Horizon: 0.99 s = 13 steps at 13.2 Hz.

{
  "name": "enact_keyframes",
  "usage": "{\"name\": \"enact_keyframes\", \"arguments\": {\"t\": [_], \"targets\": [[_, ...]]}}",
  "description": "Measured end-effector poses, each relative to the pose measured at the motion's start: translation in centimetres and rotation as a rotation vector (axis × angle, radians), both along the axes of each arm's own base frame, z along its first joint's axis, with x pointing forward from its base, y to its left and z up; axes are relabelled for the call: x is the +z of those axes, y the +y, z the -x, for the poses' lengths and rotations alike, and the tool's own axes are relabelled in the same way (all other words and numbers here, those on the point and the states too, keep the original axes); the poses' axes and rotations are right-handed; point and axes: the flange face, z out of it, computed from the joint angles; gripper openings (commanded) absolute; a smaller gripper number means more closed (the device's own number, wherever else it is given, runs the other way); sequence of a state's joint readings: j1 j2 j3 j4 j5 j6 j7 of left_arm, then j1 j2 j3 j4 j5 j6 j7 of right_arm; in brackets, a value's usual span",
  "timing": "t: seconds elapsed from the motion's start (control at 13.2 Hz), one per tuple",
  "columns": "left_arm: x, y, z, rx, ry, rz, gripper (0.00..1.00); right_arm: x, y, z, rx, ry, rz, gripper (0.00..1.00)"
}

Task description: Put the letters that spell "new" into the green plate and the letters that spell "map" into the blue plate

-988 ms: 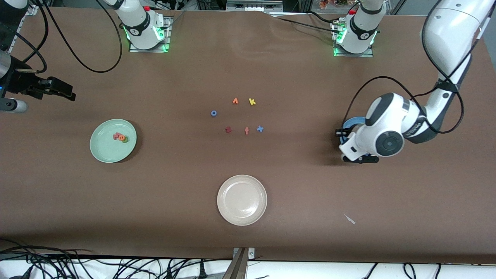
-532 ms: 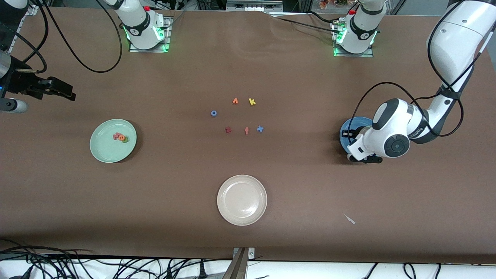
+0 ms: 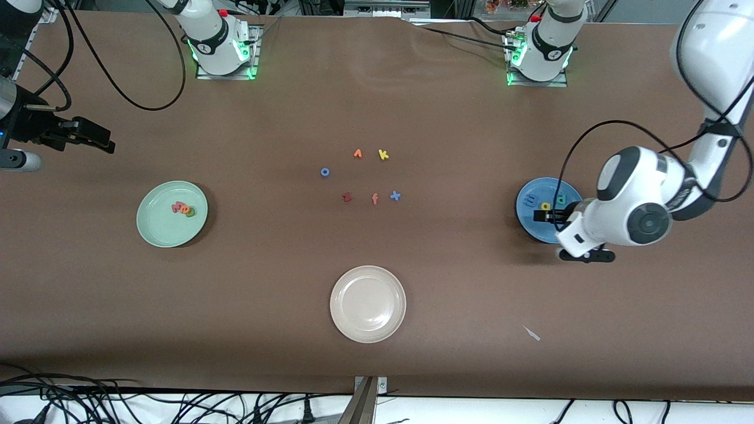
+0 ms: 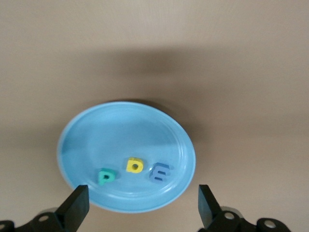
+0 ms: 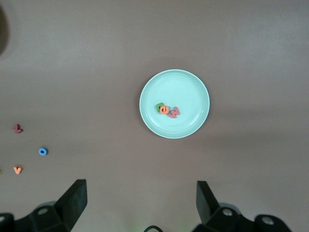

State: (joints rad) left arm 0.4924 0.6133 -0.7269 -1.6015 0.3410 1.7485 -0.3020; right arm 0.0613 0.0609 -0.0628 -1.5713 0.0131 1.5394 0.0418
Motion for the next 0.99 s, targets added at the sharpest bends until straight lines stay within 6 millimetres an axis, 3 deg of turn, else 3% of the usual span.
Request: {"name": "enact_keyframes", "arguments": {"t": [0.23, 0.46, 0.61, 0.99], "targets": [[8.1, 0.9, -2.6, 0.032, -0.103, 0.004, 1.00, 0.0, 0.0, 0.0, 0.000, 0.000, 0.000, 1.00], [13.7, 1.9, -4.0, 0.061, -0.184, 0.022, 1.00, 0.0, 0.0, 0.0, 0.000, 0.000, 0.000, 1.00], [15.1, 2.1, -4.3, 0.068, -0.208, 0.029, 1.00, 0.0, 0.0, 0.0, 0.000, 0.000, 0.000, 1.00], [15.3, 1.8, -4.3, 0.063, -0.211, 0.034, 1.00, 0.0, 0.0, 0.0, 0.000, 0.000, 0.000, 1.00]]}}
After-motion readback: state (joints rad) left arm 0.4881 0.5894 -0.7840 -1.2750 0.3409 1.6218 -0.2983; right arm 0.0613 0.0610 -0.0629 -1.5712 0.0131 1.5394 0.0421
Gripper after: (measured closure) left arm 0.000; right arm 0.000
